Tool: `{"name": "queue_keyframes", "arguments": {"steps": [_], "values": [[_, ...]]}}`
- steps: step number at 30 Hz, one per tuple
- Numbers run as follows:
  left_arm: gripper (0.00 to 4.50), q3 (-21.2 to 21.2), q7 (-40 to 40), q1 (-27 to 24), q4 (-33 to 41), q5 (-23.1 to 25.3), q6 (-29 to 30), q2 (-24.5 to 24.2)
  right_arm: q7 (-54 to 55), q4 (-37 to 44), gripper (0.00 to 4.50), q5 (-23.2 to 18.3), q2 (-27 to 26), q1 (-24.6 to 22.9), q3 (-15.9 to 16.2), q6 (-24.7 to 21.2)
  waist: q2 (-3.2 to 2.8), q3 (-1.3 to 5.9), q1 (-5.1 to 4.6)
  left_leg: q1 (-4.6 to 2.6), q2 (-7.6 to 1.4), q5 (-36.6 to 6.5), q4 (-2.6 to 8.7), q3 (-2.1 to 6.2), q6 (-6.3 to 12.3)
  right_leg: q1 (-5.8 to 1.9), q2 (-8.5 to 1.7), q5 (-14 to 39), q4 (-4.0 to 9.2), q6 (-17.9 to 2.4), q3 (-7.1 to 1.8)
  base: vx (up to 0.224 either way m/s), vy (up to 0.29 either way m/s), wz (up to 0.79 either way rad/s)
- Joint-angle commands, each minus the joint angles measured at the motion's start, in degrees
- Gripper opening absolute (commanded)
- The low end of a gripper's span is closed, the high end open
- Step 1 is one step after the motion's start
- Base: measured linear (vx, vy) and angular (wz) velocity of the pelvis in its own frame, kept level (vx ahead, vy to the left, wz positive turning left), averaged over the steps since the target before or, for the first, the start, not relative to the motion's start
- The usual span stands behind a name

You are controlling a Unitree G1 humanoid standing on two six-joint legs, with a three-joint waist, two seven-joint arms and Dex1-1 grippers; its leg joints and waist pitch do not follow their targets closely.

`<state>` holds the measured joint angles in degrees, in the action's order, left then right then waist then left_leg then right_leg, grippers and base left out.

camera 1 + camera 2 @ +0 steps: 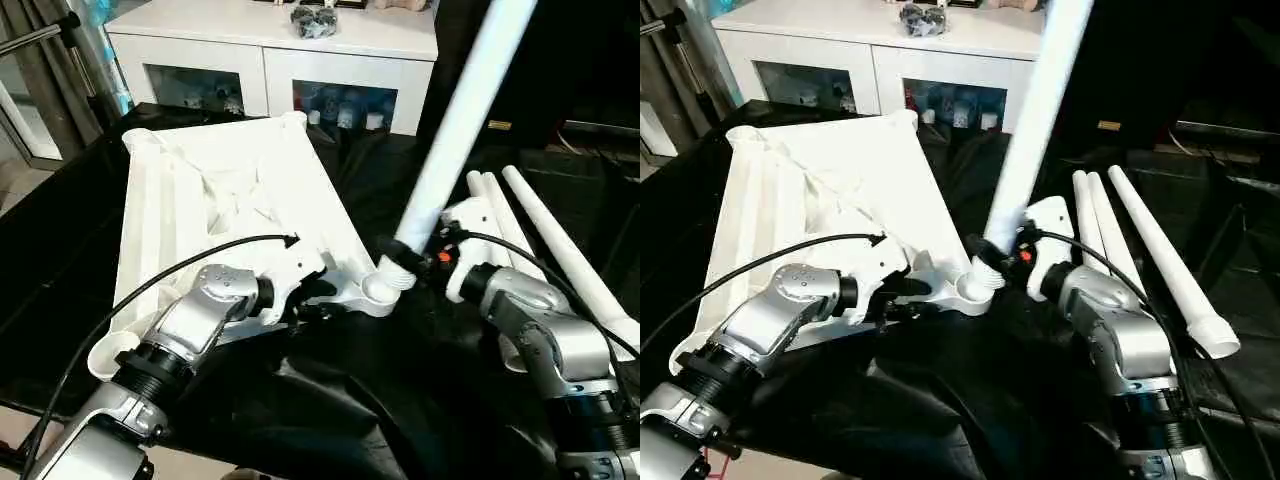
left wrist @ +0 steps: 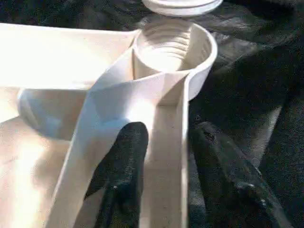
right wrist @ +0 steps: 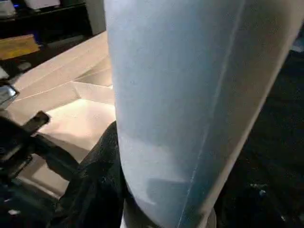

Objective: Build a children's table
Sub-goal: Insert table leg to table base

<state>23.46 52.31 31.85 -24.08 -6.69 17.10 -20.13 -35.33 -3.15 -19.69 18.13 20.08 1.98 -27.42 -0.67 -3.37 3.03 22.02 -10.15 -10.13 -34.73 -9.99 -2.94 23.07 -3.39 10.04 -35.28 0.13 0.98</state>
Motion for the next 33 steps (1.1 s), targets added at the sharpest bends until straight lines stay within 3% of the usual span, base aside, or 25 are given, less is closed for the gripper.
{"name": "queue_keyframes", "arguments": {"steps": [1,4,5,6,9,15,16,18,26,33], "values": [[1.46,-1.0,0.8,0.1,-0.8,0.4,-0.7,0.0,-0.5,1.0,1.9,0.0,0.2,0.1,0.6,-0.8,-0.38,4.33,-0.02,-1.13,-2.1,-11.6,4.02,0.73,-0.58,-2.61,-3.46,10.3,4.11,-12.2,-1.64,0.0,0.0,0.0],[1.2,-0.8,1.8,-0.4,-0.8,0.1,-0.6,-0.2,-1.1,0.3,1.9,0.1,0.3,0.4,1.2,-1.0,-0.41,4.29,-0.03,-1.12,-2.15,-11.7,4.07,0.72,-0.41,-2.66,-3.49,9.4,4.02,-12.8,-1.62,0.0,0.0,0.0],[1.08,-0.7,1.9,-0.4,-0.9,0.1,-0.4,-0.2,-1.3,0.0,1.9,0.2,0.2,0.5,1.3,-0.9,0.79,4.25,-0.13,-1.05,-2.16,-11.8,4.09,0.55,-0.09,-2.73,-3.44,9.8,4.18,-12.8,-1.61,0.0,0.0,0.0],[1.08,-0.7,1.9,-0.5,-1.0,0.1,-0.3,-0.2,-1.3,-0.3,1.9,0.3,0.2,0.6,1.4,-0.8,0.21,4.22,0.14,-1.05,-2.15,-11.5,4.06,0.65,0.01,-2.71,-3.69,10.7,4.04,-12.7,-1.68,0.0,0.0,0.0],[0.77,-0.2,2.6,-0.5,-1.5,0.5,-0.1,-0.4,-1.7,-1.3,1.9,0.7,0.0,1.1,2.0,-0.8,0.21,4.05,0.04,-1.13,-2.2,-12.6,4.15,0.64,-0.3,-2.49,-3.73,14.0,4.4,-11.9,-1.71,0.0,0.0,0.0],[0.28,-0.1,4.0,-0.9,-1.1,1.3,0.5,-0.7,-2.3,-2.8,1.9,1.3,-0.2,1.9,3.2,-0.8,0.2,4.1,-0.05,-1.12,-2.22,-12.4,4.16,0.64,-0.39,-2.44,-3.73,13.8,4.36,-11.7,-1.76,0.0,0.0,0.0],[0.21,0.4,4.5,-0.8,-0.9,1.9,1.0,-1.2,-2.6,-4.0,1.9,1.7,-0.4,2.4,3.6,-0.5,0.52,4.05,0.0,-1.13,-2.24,-12.3,4.18,0.63,-0.2,-2.4,-3.77,14.0,4.33,-11.8,-1.74,0.0,0.0,0.0],[0.04,0.8,5.0,-0.9,-0.7,2.3,1.1,-1.6,-2.8,-4.8,1.9,2.0,-0.5,2.7,3.8,-0.2,0.37,3.96,-0.12,-1.12,-2.22,-12.8,4.24,0.64,-0.38,-2.31,-3.76,15.4,4.48,-11.6,-1.71,0.0,0.0,0.0],[0.0,1.9,6.9,-1.2,0.7,3.5,2.6,-2.9,-3.7,-8.0,1.9,2.8,-0.6,3.8,4.8,0.1,0.59,4.05,-0.2,-1.04,-2.27,-11.6,4.27,0.64,-0.11,-2.4,-3.76,13.6,4.25,-11.7,-1.71,0.0,0.0,0.0],[0.0,2.1,7.6,-1.3,0.9,3.7,3.3,-2.9,-5.8,-8.9,1.9,2.9,0.0,4.1,6.1,-1.6,0.61,3.94,-0.44,-1.18,-2.29,-13.5,4.38,0.67,-0.52,-2.22,-3.79,16.3,4.58,-11.3,-1.76,0.0,0.0,0.0]]}}
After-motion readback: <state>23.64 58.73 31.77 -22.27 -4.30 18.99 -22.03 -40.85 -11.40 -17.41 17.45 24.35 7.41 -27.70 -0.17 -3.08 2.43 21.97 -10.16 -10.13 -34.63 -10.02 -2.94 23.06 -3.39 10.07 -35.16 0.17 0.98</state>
